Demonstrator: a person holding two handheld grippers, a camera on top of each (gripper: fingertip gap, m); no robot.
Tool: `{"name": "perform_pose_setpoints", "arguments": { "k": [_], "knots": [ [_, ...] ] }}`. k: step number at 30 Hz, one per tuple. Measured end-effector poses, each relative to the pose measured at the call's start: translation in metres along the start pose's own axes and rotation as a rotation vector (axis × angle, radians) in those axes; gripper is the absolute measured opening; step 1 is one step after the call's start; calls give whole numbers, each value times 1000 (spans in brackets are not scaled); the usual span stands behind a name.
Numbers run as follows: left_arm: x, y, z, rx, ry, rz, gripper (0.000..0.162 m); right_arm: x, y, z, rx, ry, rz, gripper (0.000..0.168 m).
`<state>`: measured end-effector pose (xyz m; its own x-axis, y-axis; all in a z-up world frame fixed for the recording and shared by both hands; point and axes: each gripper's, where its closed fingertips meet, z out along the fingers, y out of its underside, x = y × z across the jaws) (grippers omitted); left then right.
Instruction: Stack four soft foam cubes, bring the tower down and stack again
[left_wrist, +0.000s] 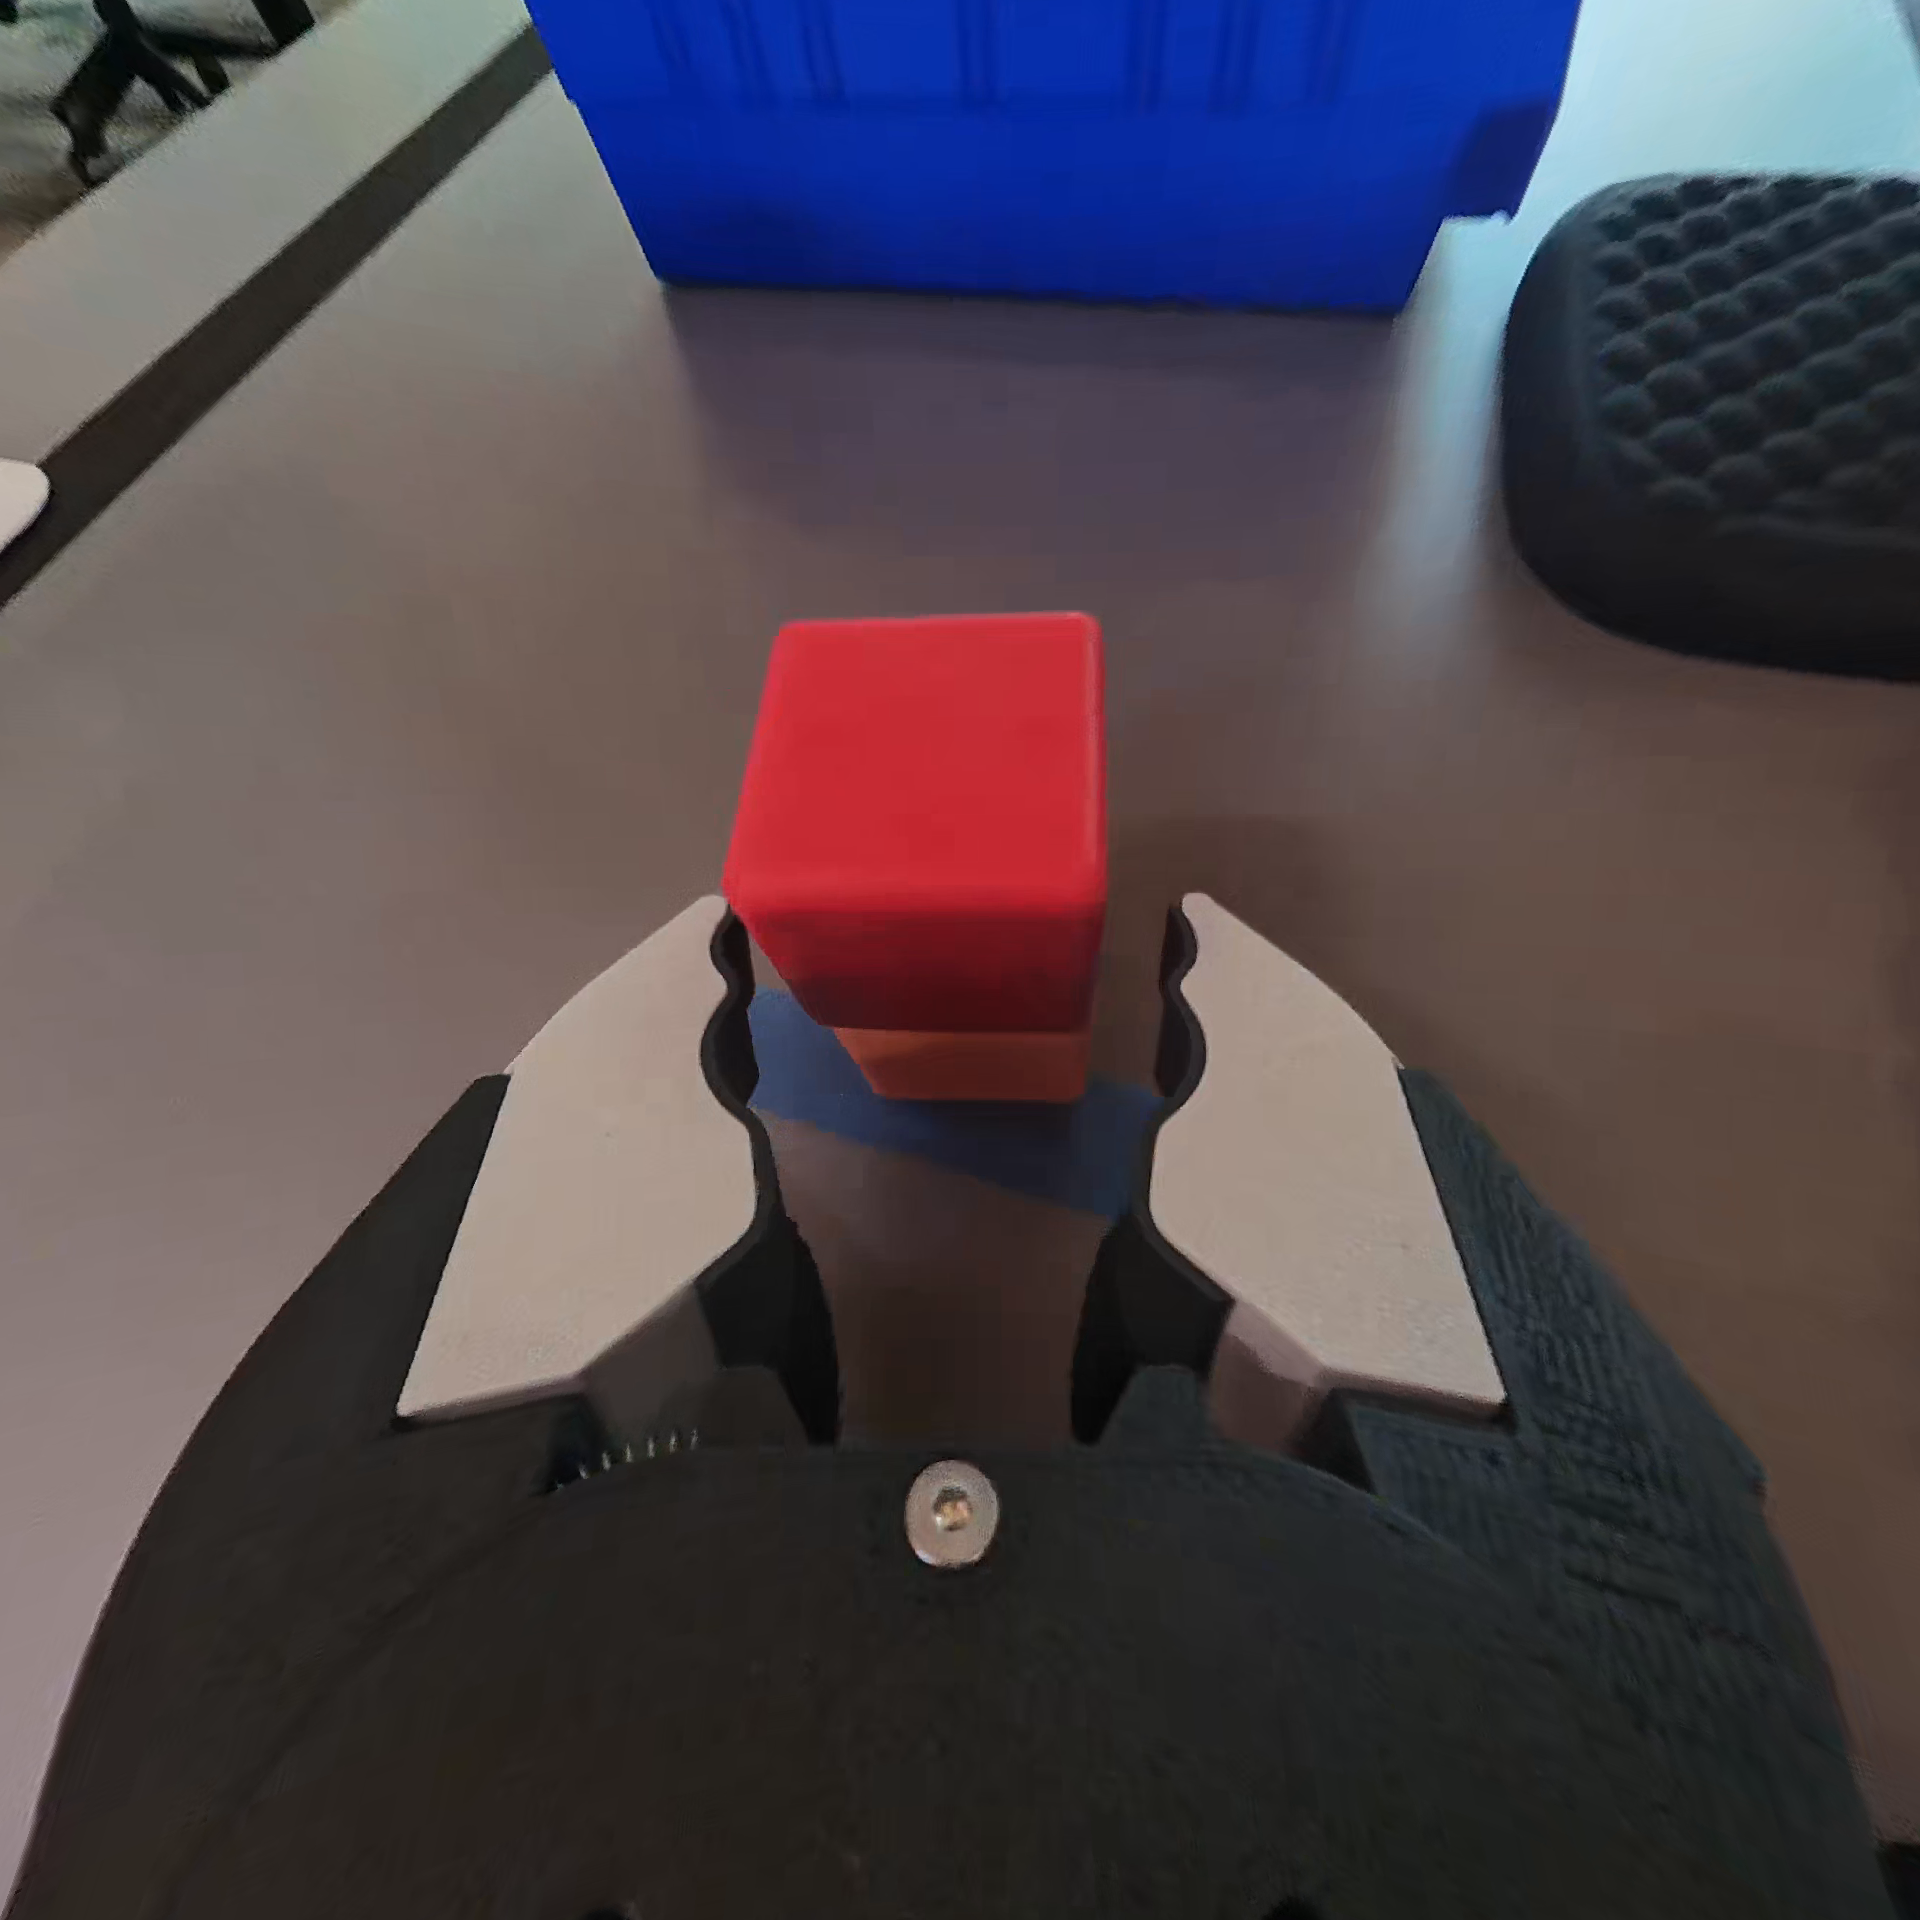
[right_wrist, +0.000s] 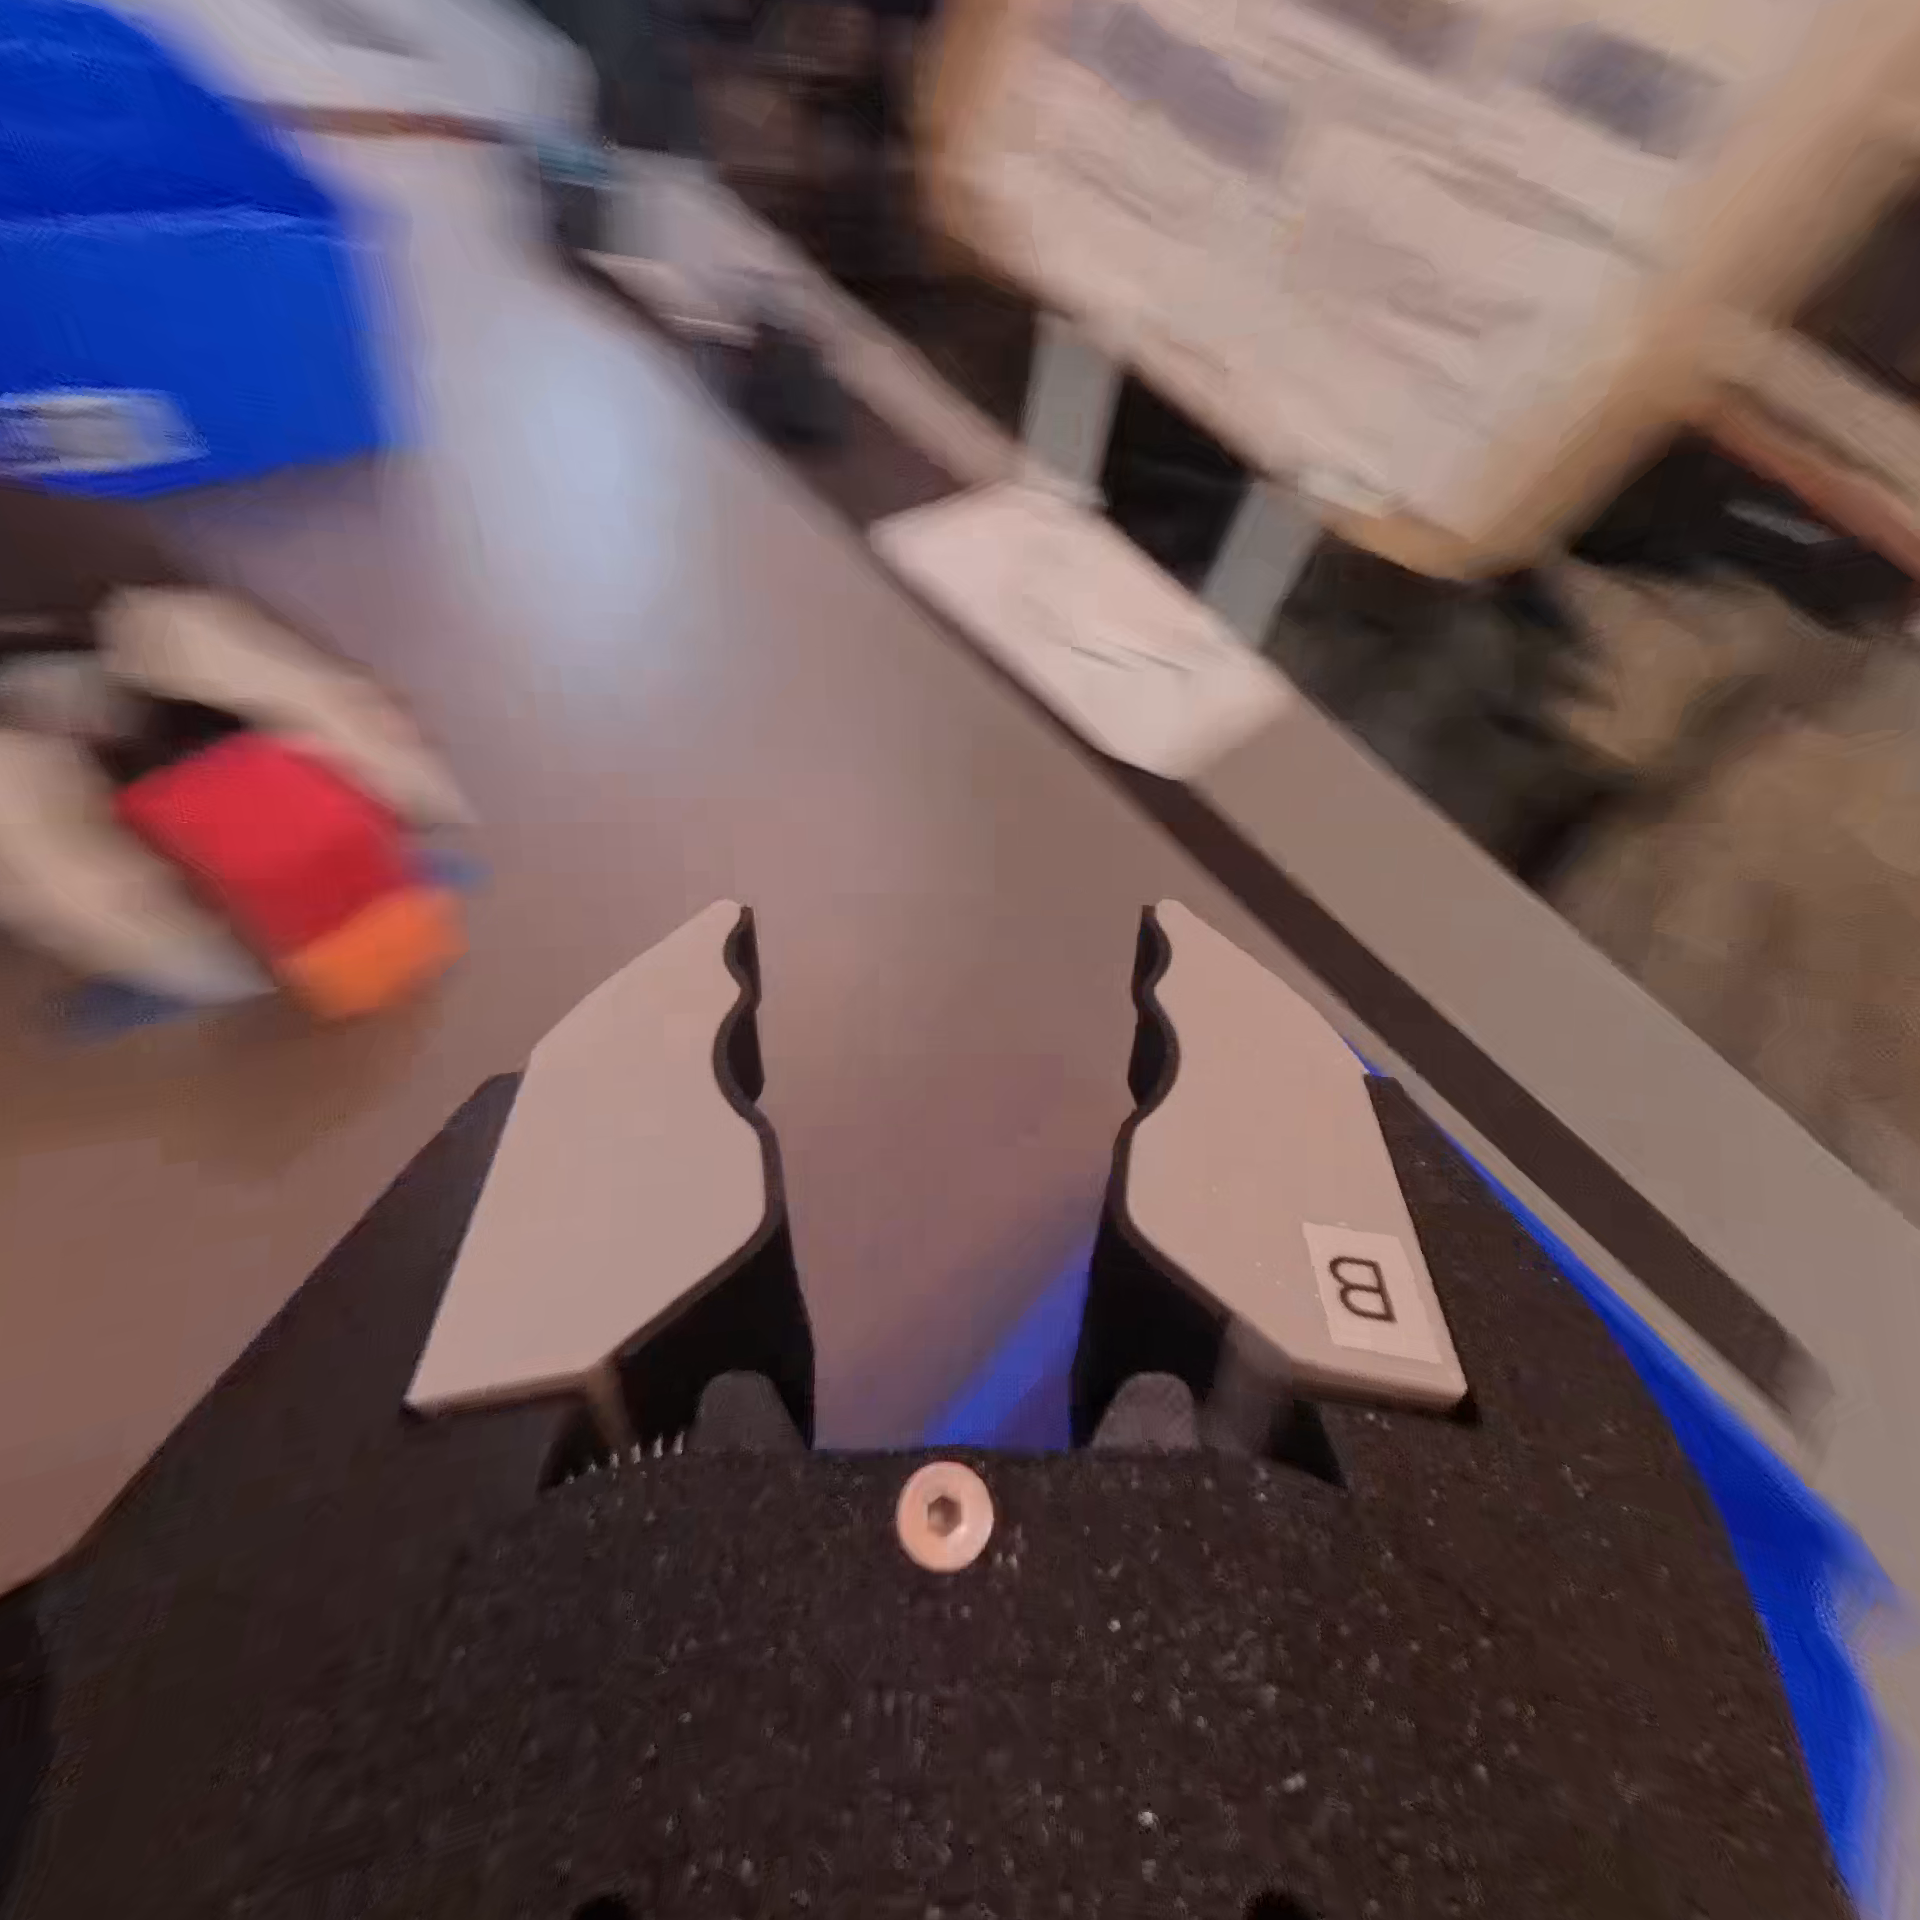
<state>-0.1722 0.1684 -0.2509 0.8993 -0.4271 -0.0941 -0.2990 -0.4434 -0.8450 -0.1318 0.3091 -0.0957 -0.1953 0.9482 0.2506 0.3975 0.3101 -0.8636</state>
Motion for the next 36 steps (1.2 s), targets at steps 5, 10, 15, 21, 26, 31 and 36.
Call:
{"name": "perform_pose_setpoints", "arguments": {
  "k": [5,10,15,21,26,31,36],
  "knots": [
    [-1,5,3,-39,0,-11,64,-135,-11,54,-122,-588,-263,78],
    [-2,5,2,-33,18,-47,63,-160,19,105,-295,-678,-333,70],
    [1,17,10,-132,14,-11,67,-170,36,115,-339,-713,-349,49],
    [2,21,13,-165,12,-1,56,-171,36,111,-296,-700,-331,49],
    [3,20,12,-159,5,19,56,-171,36,109,-277,-685,-344,49],
    [-1,23,8,-163,-5,4,56,-163,29,103,-221,-678,-279,49],
    [-3,20,6,-138,-15,-3,56,-153,27,93,-213,-635,-277,49]
  ]
}}
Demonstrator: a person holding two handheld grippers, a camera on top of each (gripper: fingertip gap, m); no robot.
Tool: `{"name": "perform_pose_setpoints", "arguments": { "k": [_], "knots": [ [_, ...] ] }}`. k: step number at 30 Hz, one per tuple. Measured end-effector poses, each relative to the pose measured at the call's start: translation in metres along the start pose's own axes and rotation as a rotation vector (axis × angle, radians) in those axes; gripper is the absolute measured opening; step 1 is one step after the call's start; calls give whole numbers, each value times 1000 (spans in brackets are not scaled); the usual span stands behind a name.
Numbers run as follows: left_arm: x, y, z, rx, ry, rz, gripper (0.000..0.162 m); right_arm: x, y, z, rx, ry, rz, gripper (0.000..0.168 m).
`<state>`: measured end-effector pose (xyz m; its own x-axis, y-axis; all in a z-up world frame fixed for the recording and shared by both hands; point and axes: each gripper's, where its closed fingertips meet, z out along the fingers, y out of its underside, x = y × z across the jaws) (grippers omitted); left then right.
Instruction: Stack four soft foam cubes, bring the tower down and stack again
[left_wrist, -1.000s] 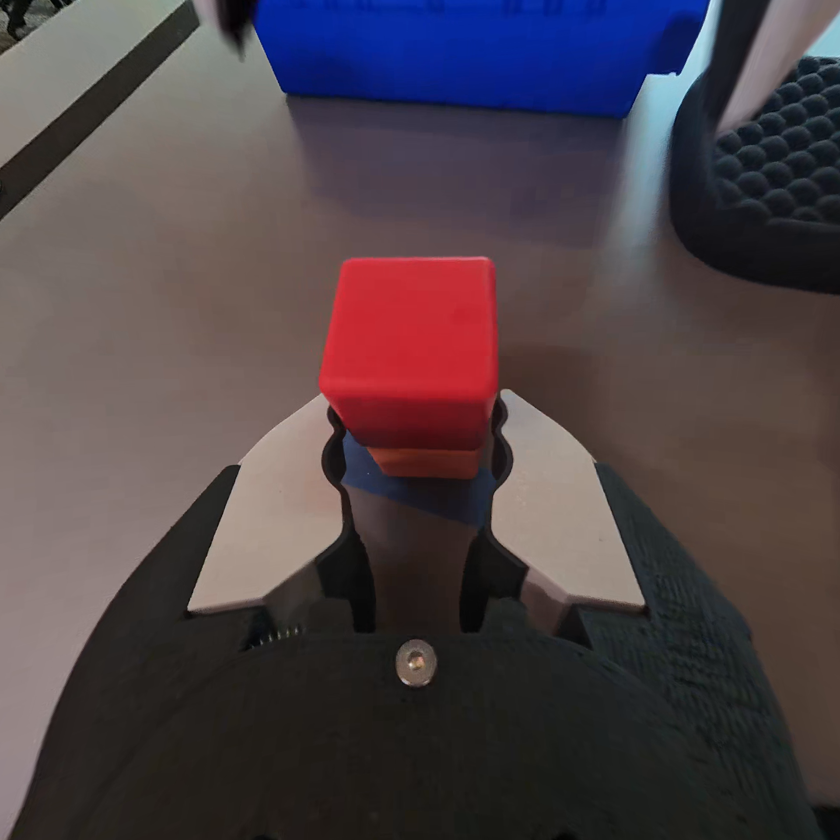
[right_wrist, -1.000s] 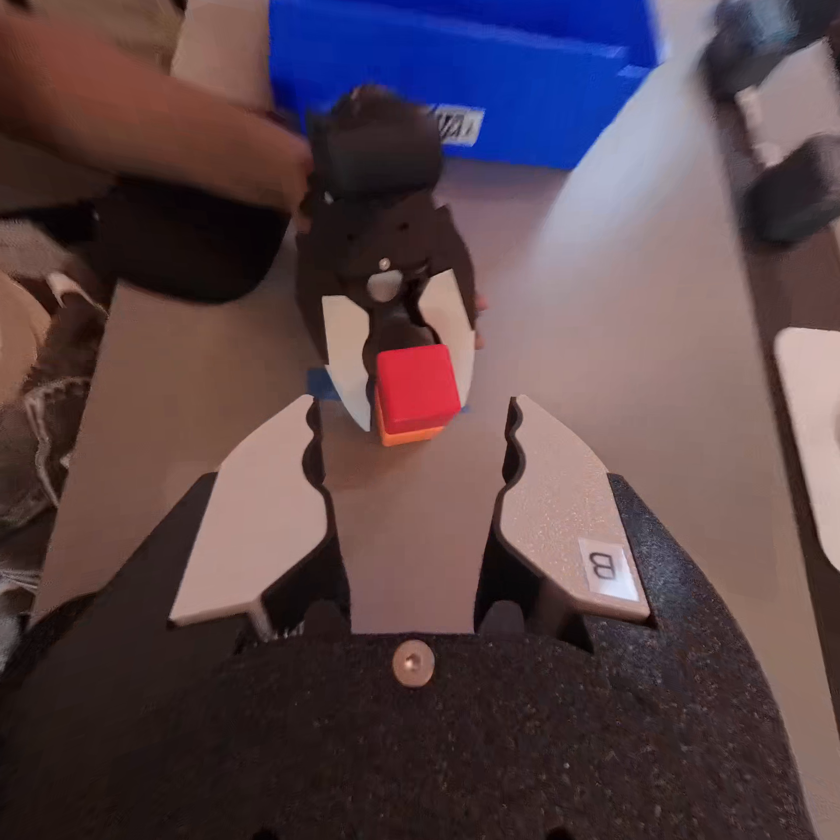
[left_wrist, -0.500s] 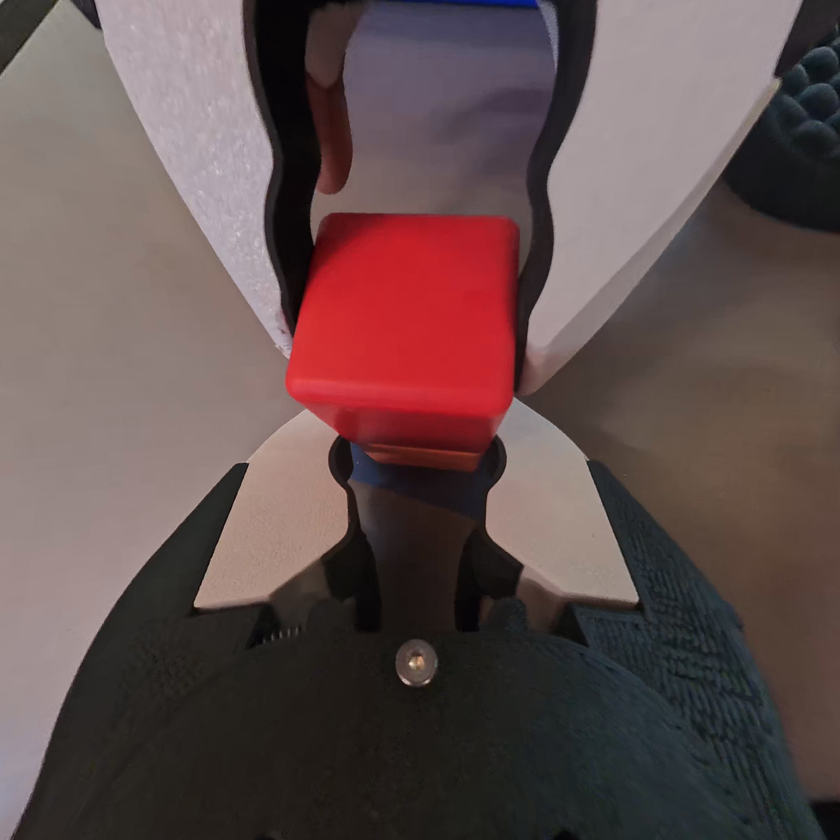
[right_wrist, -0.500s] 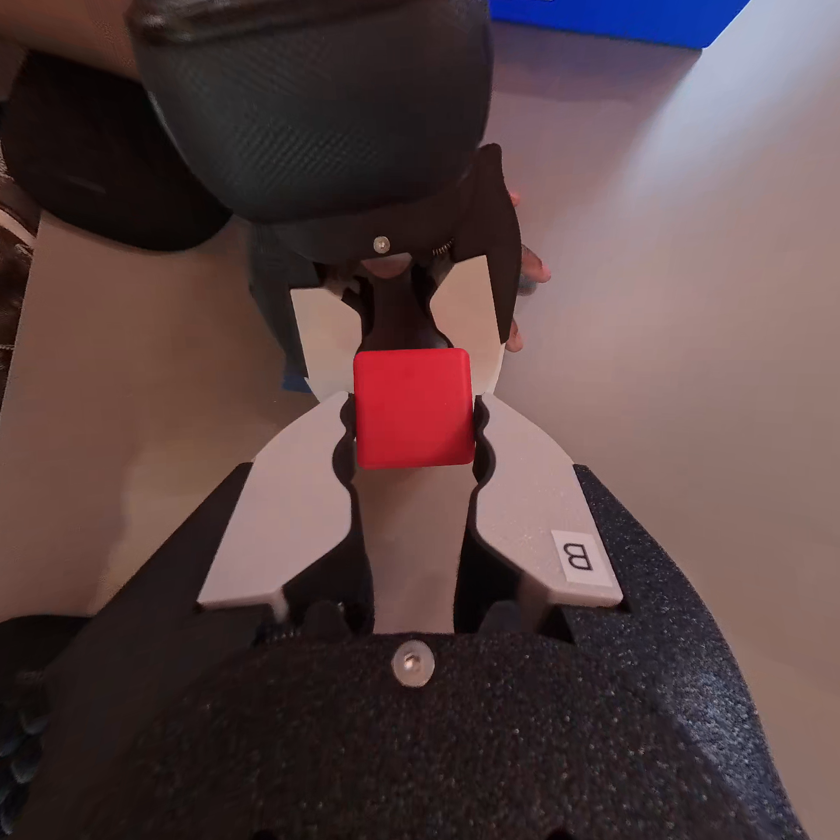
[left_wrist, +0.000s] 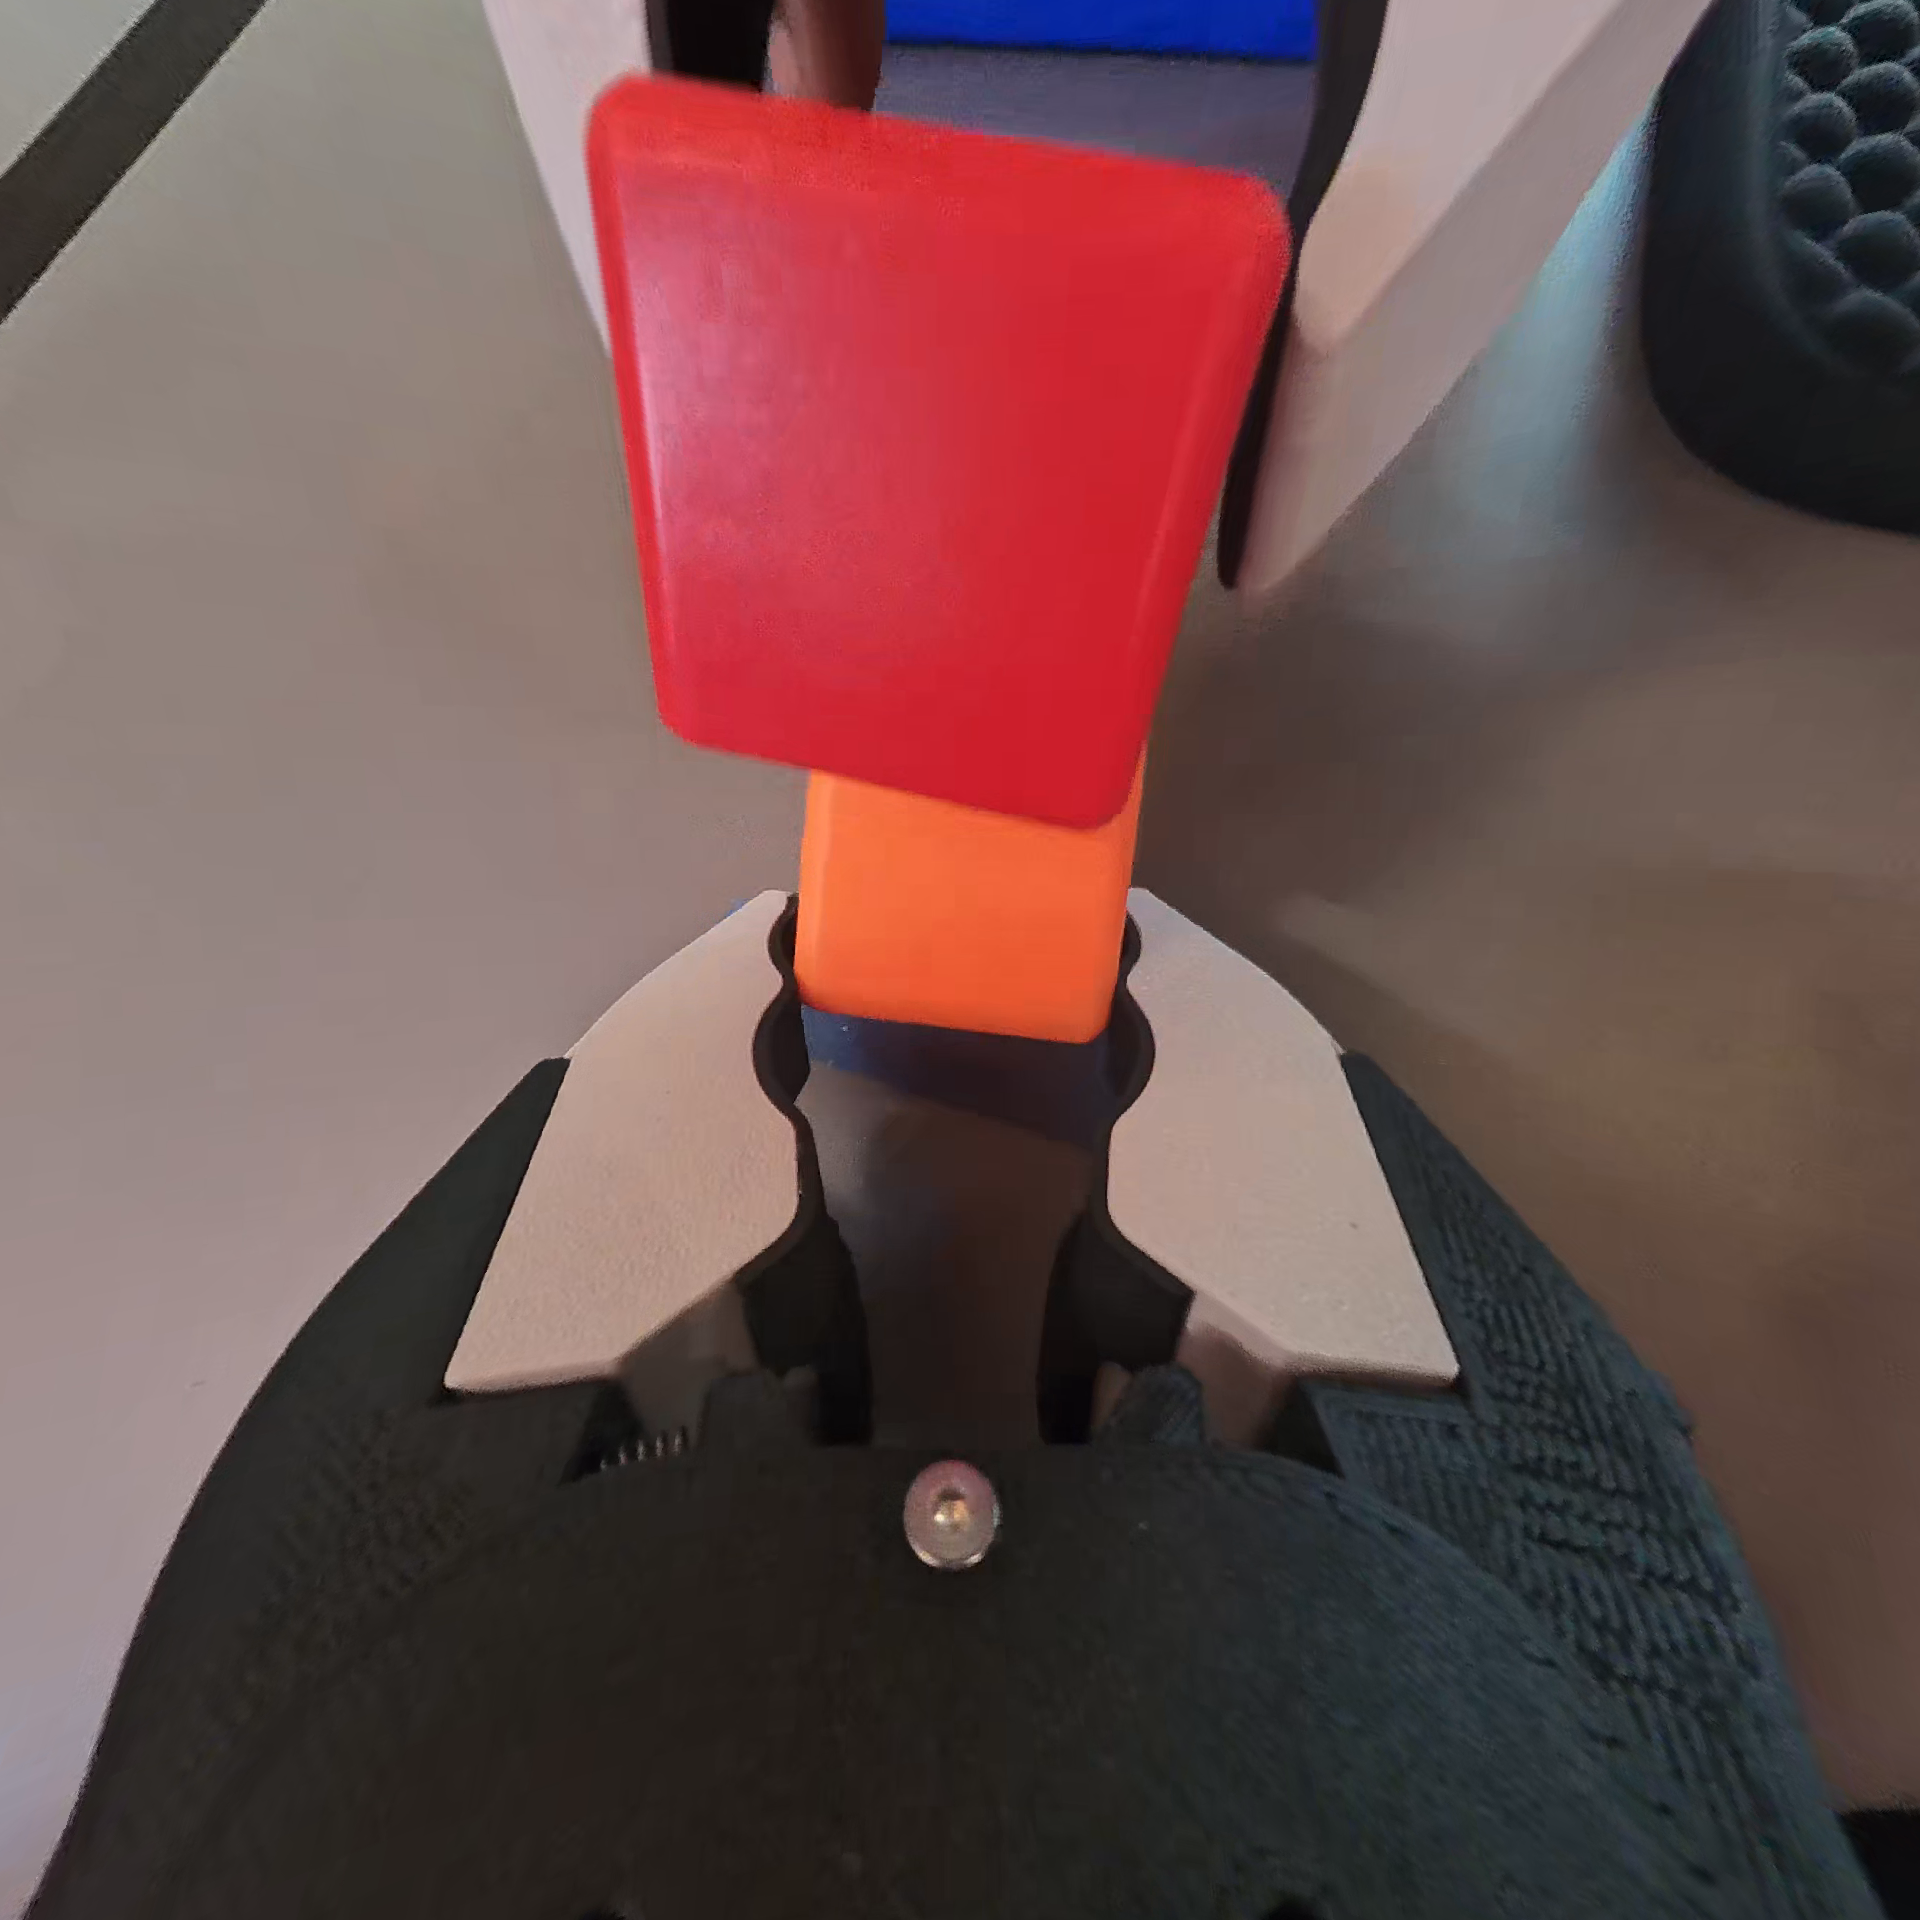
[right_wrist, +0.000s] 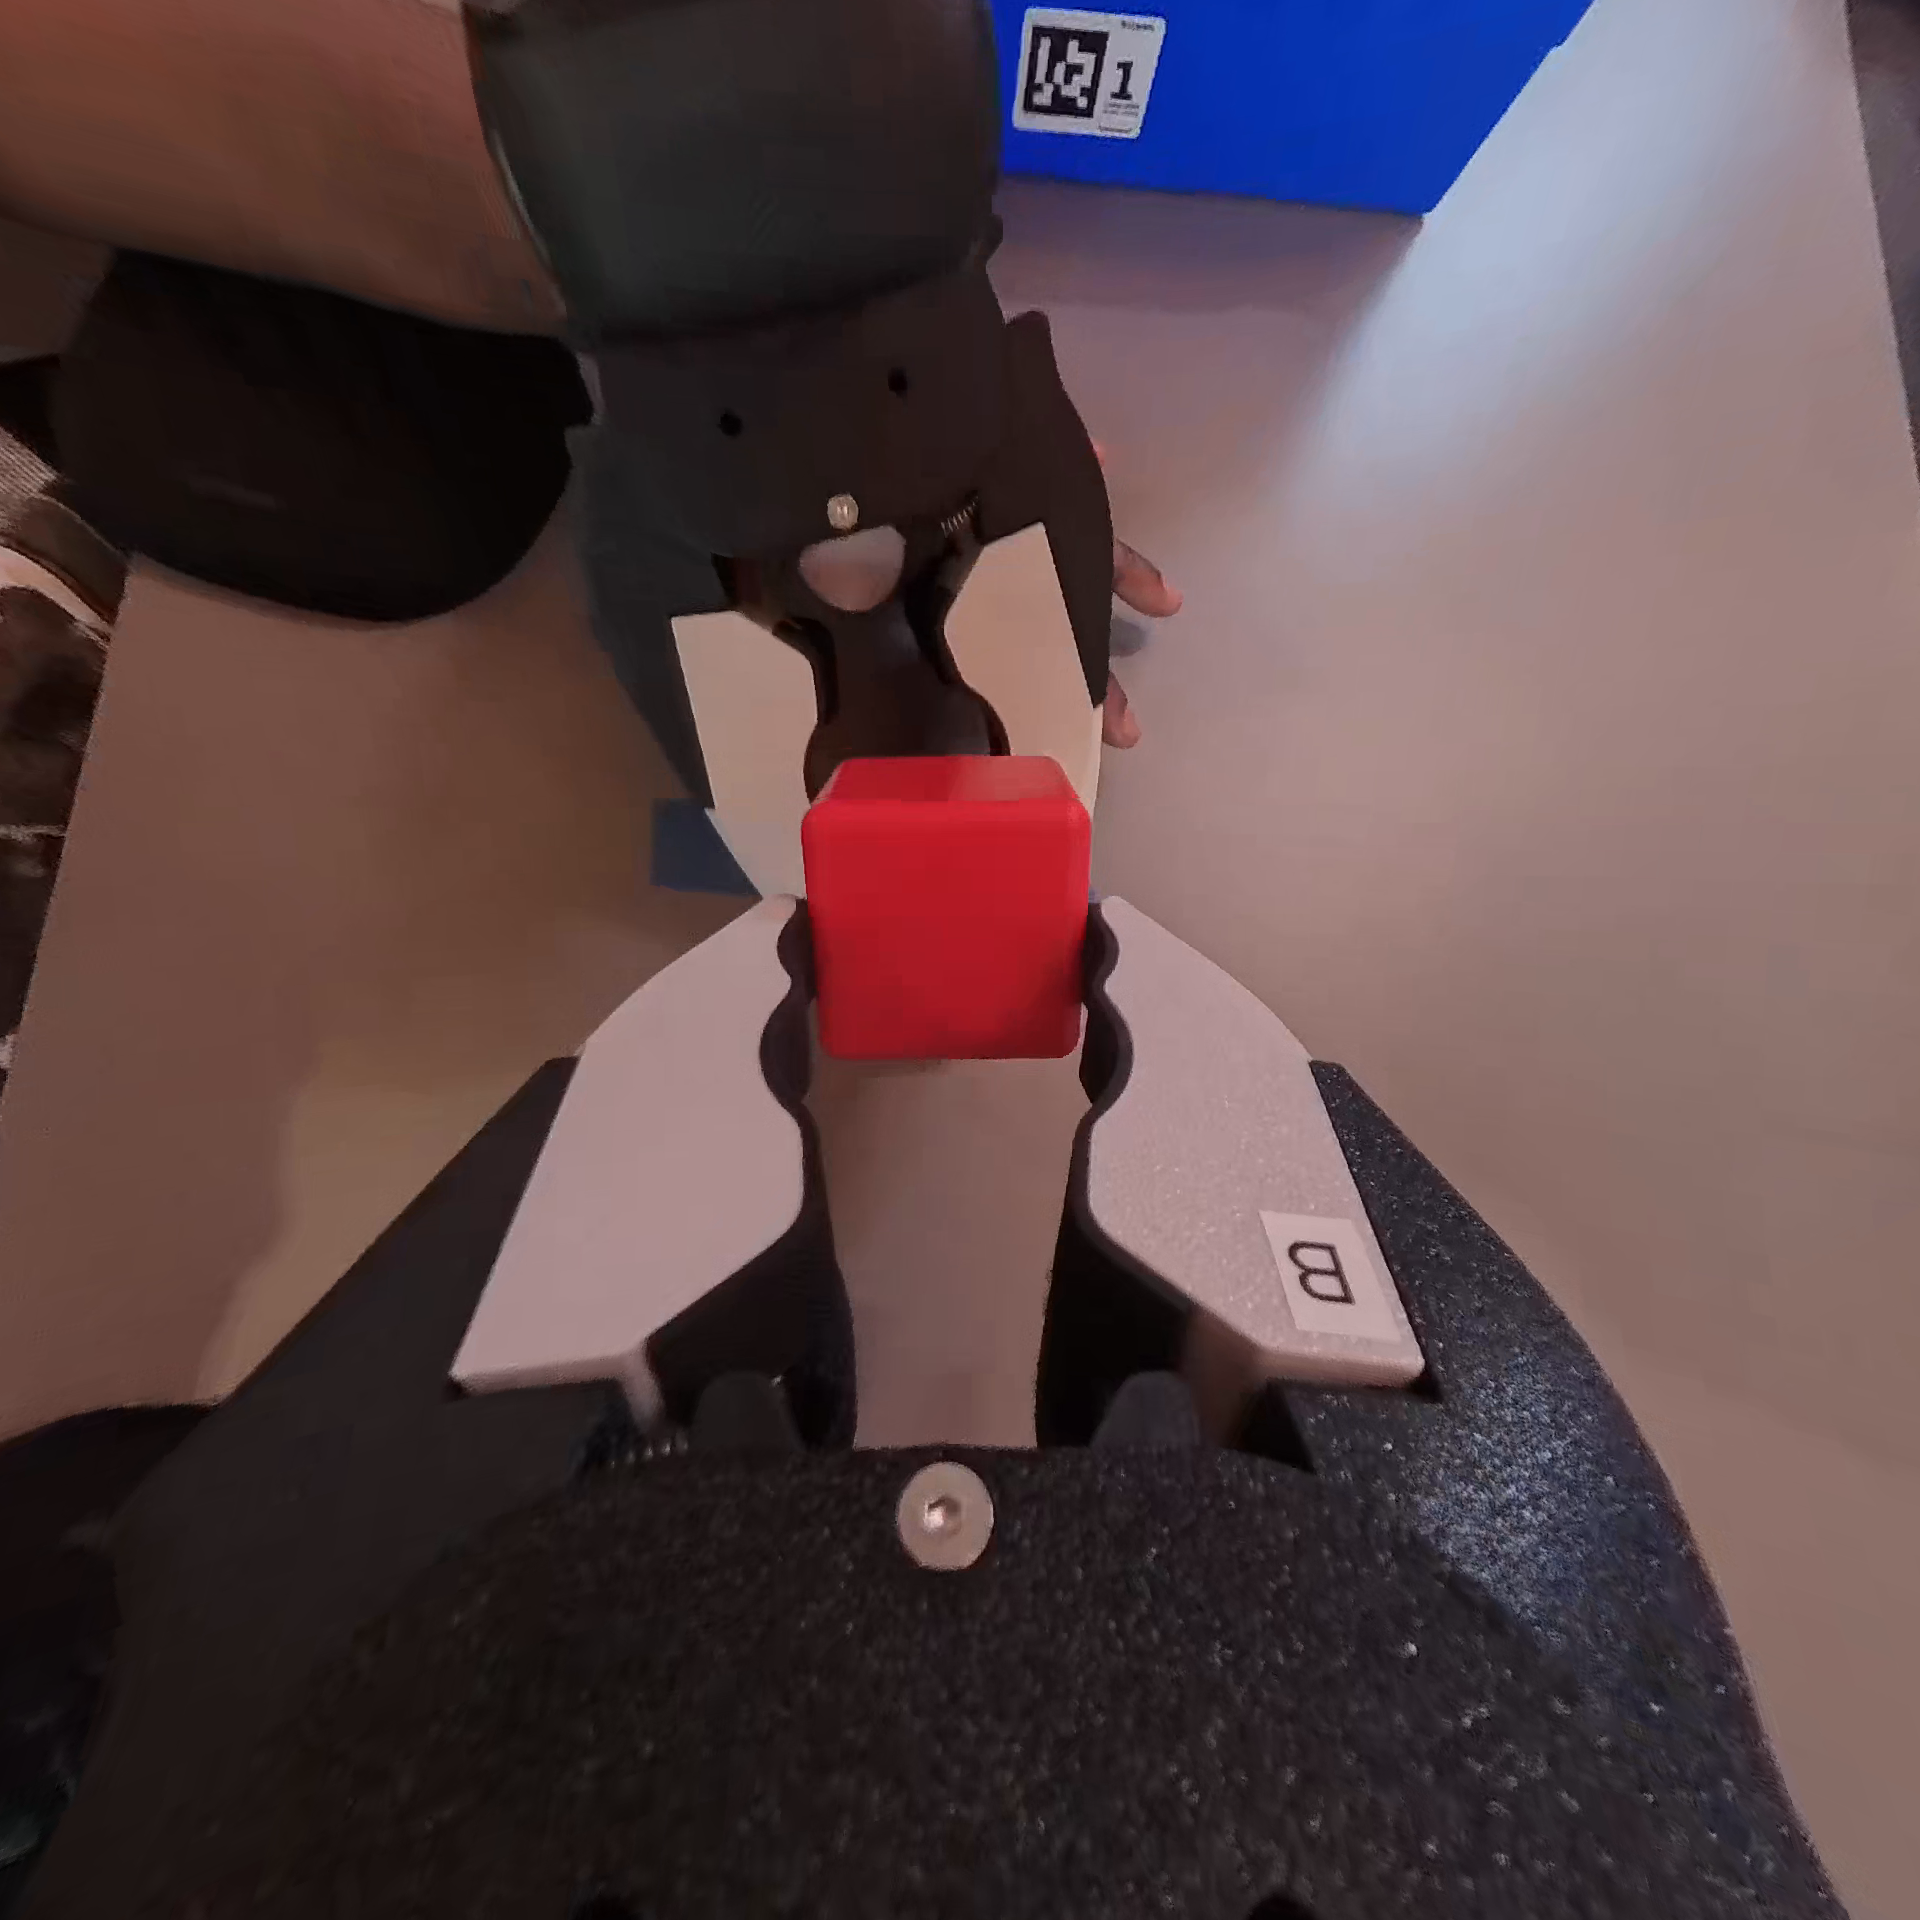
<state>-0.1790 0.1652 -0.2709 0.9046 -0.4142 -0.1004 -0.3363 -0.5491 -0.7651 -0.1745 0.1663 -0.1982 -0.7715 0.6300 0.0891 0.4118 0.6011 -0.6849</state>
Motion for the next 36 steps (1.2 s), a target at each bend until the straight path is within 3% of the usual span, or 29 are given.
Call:
{"name": "perform_pose_setpoints", "arguments": {
  "k": [7,12,17,20,29,36],
  "knots": [
    [2,4,1,-22,4,22,55,10,-2,-33,76,95,47,49],
    [1,4,1,-22,4,19,55,21,13,-92,97,278,123,49],
    [2,4,1,-22,5,19,55,34,78,-188,28,605,399,49],
    [1,4,2,-25,13,10,55,26,129,-221,-39,711,571,49],
    [2,4,2,-25,16,9,55,6,245,-183,-234,659,889,49],
    [1,4,2,-26,18,5,55,1,267,-167,-313,605,922,50]
  ]
}}
